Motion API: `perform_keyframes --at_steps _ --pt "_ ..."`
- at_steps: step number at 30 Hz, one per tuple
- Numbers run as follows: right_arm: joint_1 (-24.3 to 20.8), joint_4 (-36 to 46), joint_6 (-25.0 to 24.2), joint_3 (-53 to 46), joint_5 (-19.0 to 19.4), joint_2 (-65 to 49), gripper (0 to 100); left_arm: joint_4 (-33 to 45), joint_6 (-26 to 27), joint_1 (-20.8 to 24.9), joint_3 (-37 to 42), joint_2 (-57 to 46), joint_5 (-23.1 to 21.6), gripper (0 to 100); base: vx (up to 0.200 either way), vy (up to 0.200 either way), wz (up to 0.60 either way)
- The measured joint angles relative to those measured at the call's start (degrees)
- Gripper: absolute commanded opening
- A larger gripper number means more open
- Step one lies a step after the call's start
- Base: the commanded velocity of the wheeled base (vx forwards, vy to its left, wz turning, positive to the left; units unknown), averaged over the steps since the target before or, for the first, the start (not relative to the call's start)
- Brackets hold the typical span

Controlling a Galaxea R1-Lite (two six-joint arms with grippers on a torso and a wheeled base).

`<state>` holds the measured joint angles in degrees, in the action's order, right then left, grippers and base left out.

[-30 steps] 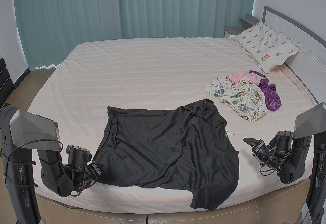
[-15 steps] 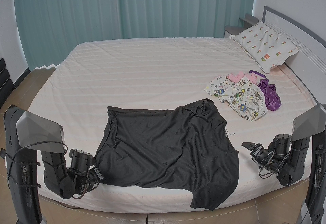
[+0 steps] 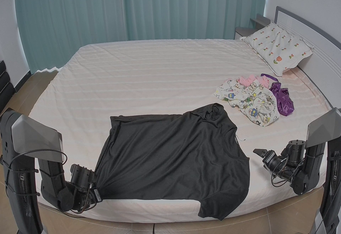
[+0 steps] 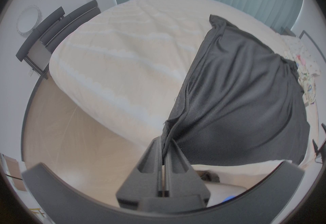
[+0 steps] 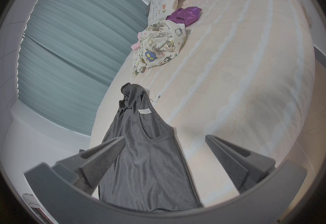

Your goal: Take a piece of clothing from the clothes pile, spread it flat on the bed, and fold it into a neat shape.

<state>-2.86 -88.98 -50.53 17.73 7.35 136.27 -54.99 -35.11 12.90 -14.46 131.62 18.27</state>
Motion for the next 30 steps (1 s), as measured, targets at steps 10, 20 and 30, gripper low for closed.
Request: perform_keyframes --at_steps 10,20,30 --pt "-0.24 0.02 0.06 -0.10 -0.05 -0.18 100 2.22 -0.04 0.52 -0.12 -0.65 0.09 100 0.000 0.000 0.00" --pt "-0.60 0.02 0.09 -0.59 -0.07 -0.84 100 -0.49 -1.62 0.35 -0.63 -5.91 -0.66 100 0.000 0.000 0.00" --pt "-1.24 0.00 0.00 -0.78 -0.07 -1.60 100 -1.17 -6.68 -0.09 -2.90 -13.87 -5.11 100 0.160 0.000 0.00"
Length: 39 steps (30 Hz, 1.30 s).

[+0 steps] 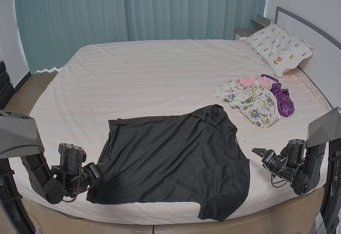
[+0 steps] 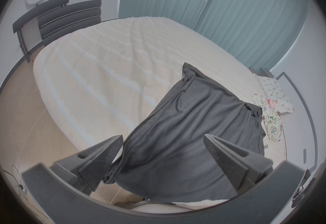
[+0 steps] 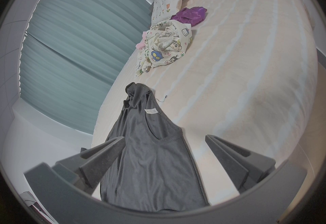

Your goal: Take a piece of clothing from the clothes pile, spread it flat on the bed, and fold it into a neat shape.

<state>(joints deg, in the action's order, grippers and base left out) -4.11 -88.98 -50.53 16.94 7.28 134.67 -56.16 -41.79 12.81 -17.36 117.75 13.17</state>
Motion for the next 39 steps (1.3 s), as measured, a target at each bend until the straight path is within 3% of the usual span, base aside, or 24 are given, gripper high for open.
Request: perform_keyframes --at_steps 7,19,31,39 --pt "-0.10 0.02 0.00 -0.06 0.00 -0.35 100 -0.02 -0.41 -0.05 -0.37 -0.96 -0.30 100 0.200 0.000 0.00" --pt "-0.29 0.00 0.00 -0.06 0.00 -0.55 100 0.00 -2.57 -0.52 -1.74 -0.27 -0.39 100 0.000 0.000 0.00" --pt "-0.52 0.00 -0.02 -0.06 -0.02 -0.62 100 -0.13 -2.68 -0.77 -2.60 1.35 -0.52 100 0.200 0.000 0.00" --pt "-0.71 0.02 -0.07 -0.06 -0.06 -0.62 100 -0.20 -5.40 -0.89 -4.80 3.22 -0.63 100 0.000 0.000 0.00"
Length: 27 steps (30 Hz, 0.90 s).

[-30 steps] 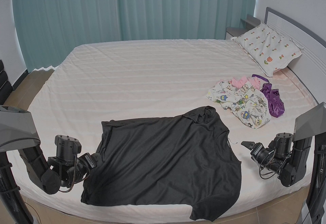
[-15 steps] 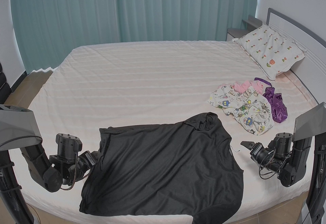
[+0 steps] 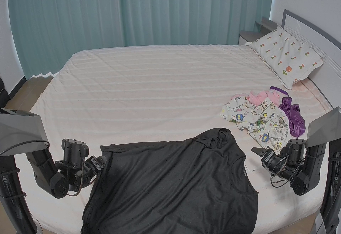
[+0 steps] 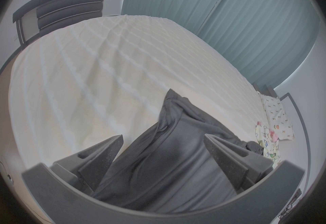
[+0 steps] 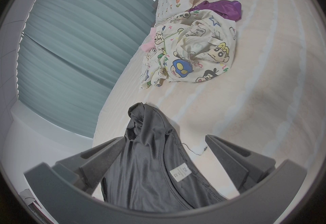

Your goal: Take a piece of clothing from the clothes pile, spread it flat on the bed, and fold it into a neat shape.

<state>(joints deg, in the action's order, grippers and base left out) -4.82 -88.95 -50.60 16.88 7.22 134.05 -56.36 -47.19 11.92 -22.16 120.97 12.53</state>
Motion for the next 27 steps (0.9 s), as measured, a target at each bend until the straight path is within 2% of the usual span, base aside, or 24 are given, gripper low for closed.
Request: perform_keyframes --at_steps 11,19,20,27 --pt "-0.24 -0.02 -0.11 -0.22 -0.02 -0.09 100 0.46 0.06 -0.82 -11.68 6.64 0.40 100 0.000 0.000 0.00" --pt "-0.26 0.00 -0.13 -0.49 0.02 -0.12 100 1.01 4.06 -2.34 -22.48 13.37 0.46 100 0.000 0.000 0.00" --pt "-0.26 0.00 -0.13 -0.49 0.02 -0.12 100 1.15 4.39 -2.54 -23.75 14.35 0.46 0 0.000 0.000 0.00" --pt "-0.26 -0.02 -0.13 -0.38 0.04 -0.09 100 5.97 5.21 -3.50 -31.26 19.38 0.30 0 0.000 0.000 0.00"
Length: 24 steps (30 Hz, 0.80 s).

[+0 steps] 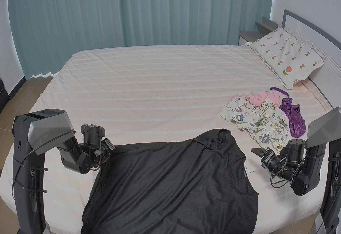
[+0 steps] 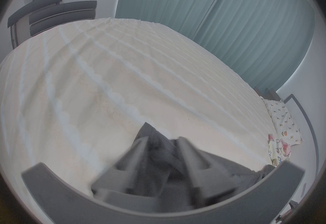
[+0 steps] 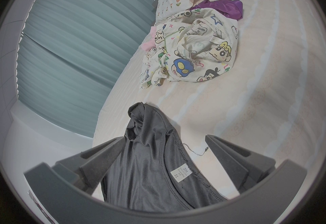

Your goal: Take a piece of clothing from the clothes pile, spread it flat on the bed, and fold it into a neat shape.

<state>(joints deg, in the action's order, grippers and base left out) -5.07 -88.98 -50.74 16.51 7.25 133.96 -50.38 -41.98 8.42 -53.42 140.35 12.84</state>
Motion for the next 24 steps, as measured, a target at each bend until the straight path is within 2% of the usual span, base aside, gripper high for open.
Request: perform_keyframes --at_steps 9,16,20,21,24 --pt "0.06 0.00 0.02 0.17 0.00 0.13 100 1.87 0.06 -4.32 -7.96 2.60 0.51 0 0.000 0.000 0.00" --pt "-0.62 0.41 0.40 3.50 0.24 -0.33 100 2.11 0.16 -8.27 -9.64 2.86 0.40 0 0.000 0.000 0.00" --pt "-1.46 5.28 0.54 7.28 0.29 -0.91 100 2.08 -0.24 -8.52 -9.03 2.76 -0.50 0 0.000 0.000 0.00" --pt "-1.71 6.88 0.55 8.19 0.35 -1.11 100 2.08 -0.38 -8.50 -8.66 2.62 -1.35 100 0.000 0.000 0.00" --pt "-2.19 9.22 0.62 10.45 0.73 -1.57 100 2.08 -0.57 -8.18 -7.49 2.10 -5.32 100 0.000 0.000 0.00"
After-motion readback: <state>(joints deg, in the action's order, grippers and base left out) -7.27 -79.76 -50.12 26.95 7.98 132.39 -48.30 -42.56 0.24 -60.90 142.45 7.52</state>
